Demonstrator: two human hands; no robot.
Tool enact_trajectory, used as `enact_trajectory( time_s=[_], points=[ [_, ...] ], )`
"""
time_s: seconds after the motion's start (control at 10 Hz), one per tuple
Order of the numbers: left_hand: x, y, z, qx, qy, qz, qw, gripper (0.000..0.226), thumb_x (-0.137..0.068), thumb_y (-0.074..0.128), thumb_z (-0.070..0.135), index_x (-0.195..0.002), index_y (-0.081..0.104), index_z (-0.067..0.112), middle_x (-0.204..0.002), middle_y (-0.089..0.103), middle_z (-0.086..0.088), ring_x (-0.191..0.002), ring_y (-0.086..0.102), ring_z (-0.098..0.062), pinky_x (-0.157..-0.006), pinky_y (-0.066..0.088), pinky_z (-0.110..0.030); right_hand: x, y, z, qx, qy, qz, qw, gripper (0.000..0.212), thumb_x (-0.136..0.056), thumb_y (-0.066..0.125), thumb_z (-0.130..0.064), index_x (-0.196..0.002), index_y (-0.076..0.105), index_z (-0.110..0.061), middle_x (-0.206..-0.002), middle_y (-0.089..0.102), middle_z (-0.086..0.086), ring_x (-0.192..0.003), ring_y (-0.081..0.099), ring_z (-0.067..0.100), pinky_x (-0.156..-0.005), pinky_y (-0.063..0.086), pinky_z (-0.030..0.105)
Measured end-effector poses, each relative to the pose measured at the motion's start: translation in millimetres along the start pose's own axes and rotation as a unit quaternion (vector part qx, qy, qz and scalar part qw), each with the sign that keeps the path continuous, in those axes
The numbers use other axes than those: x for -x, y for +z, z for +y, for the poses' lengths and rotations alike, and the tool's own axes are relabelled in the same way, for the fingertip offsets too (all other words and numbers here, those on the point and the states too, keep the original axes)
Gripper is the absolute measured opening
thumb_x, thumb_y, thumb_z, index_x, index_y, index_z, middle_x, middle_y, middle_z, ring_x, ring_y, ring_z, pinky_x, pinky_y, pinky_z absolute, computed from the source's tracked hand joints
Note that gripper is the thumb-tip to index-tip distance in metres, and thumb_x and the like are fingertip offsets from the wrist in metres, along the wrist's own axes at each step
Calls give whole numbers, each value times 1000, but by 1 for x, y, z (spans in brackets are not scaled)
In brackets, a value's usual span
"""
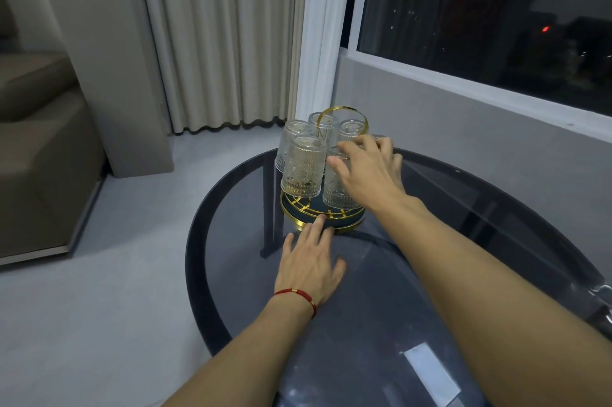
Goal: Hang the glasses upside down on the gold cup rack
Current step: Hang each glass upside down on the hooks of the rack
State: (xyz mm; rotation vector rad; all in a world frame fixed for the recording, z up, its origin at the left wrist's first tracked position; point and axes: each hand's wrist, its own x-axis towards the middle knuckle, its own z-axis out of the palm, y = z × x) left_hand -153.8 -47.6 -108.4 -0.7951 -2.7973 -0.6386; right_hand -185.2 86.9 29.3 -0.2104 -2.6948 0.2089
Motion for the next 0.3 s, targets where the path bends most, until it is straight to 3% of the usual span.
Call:
enact_trajectory(
  time_s=[0.1, 0.2, 0.3],
  points=[
    [-1, -1, -3, -2, 2, -9, 1000, 58, -98, 45, 42, -151, 37, 20, -170, 13, 0, -153, 18, -20, -124, 13, -52, 10, -4, 4, -21, -17, -35, 999, 60, -104, 44, -52, -159, 36, -28, -165, 36, 7, -148, 27, 33, -113, 32, 57],
    [3, -5, 0, 20, 4, -12, 1000, 56, -99, 48, 42, -151, 39, 23, -170, 15, 1, -151, 23, -21, -124, 16, -52, 33, -16, 12, -79, -19, -4, 997, 60, -104, 49, -43, -159, 34, -25, -167, 29, 10, -151, 23, 32, -115, 34, 58],
    [7, -16, 1, 56, 0, 27, 998, 51, -95, 56, 36, -144, 50, 23, -162, 35, 0, -145, 34, -22, -117, 32, -52, 73, -26, 26, -144, -16, 11, 989, 51, -103, 54, -34, -153, 46, -27, -161, 36, 10, -149, 25, 28, -117, 35, 55]
  ],
)
